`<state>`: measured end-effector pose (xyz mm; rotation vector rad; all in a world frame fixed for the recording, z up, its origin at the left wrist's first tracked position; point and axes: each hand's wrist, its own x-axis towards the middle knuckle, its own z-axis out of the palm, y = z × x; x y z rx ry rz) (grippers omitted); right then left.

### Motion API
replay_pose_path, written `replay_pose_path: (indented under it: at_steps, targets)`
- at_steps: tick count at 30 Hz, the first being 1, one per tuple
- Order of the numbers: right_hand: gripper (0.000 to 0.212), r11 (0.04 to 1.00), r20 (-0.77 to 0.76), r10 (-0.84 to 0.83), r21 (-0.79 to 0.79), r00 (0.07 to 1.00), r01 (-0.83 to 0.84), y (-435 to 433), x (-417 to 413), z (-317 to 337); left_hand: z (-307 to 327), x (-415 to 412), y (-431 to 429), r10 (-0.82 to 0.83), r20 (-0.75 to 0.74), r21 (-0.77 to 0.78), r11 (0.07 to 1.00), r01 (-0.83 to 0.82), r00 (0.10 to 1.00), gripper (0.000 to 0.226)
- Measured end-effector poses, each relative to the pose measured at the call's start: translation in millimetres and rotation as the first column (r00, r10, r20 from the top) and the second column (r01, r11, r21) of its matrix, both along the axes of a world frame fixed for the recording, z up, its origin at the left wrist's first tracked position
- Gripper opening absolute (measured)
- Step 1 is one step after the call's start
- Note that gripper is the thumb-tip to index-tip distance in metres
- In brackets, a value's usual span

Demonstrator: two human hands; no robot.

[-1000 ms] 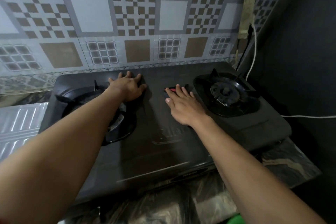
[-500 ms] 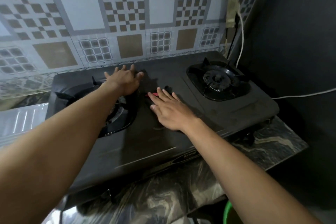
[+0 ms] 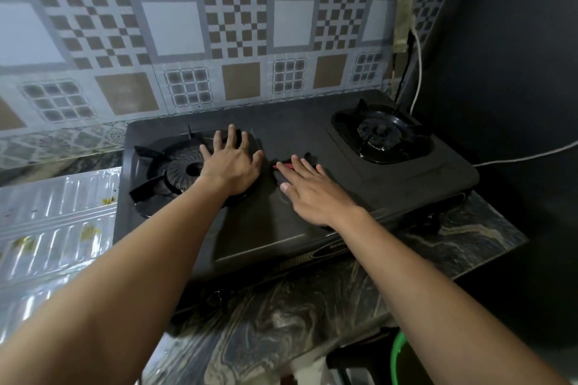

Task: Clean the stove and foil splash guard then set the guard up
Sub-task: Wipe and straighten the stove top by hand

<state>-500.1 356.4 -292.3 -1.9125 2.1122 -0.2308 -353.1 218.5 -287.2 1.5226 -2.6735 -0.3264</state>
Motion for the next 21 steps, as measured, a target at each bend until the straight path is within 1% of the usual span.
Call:
replay_pose_path:
  at_steps: [3,5,8,11,13,17,19,21]
  targets:
    - [0.055,1.0,-0.004,-0.023,0.003,1.0,0.023,10.6,-9.9,0.3,-2.4,3.9,-0.9,-0.009,0.041,-0.023,1.0,0.01,0.999,0.071]
    - [0.056,0.996,-0.008,-0.083,0.02,0.997,0.083,15.0,-24.8,1.1,-2.4,5.3,-1.5,-0.035,0.076,-0.058,0.998,0.04,0.996,0.071]
    - [0.057,0.977,-0.026,-0.207,0.04,0.978,0.208,23.5,-49.2,1.8,2.7,1.0,0.1,-0.126,0.136,-0.107,0.984,0.141,0.983,0.071]
    - [0.058,0.965,-0.048,-0.257,0.036,0.965,0.258,28.4,-54.6,2.6,6.6,-8.7,12.1,-0.243,0.144,-0.108,0.96,0.259,0.959,0.067]
    - [0.057,0.965,-0.06,-0.26,0.012,0.964,0.261,28.9,-50.0,1.5,4.6,-9.8,18.6,-0.303,0.178,-0.106,0.94,0.324,0.936,0.062]
    - [0.056,0.969,-0.052,-0.248,0.002,0.967,0.249,29.7,-38.9,-0.9,2.8,-4.8,14.0,-0.319,0.257,-0.091,0.932,0.351,0.912,0.062]
    - [0.055,0.98,-0.048,-0.2,-0.025,0.979,0.199,32.6,-24.6,-0.9,2.9,-4.3,12.0,-0.317,0.269,-0.08,0.934,0.349,0.91,0.063]
    - [0.054,0.99,-0.043,-0.13,-0.06,0.991,0.127,36.0,-7.8,0.1,2.8,-3.8,10.5,-0.311,0.25,-0.07,0.939,0.337,0.917,0.064]
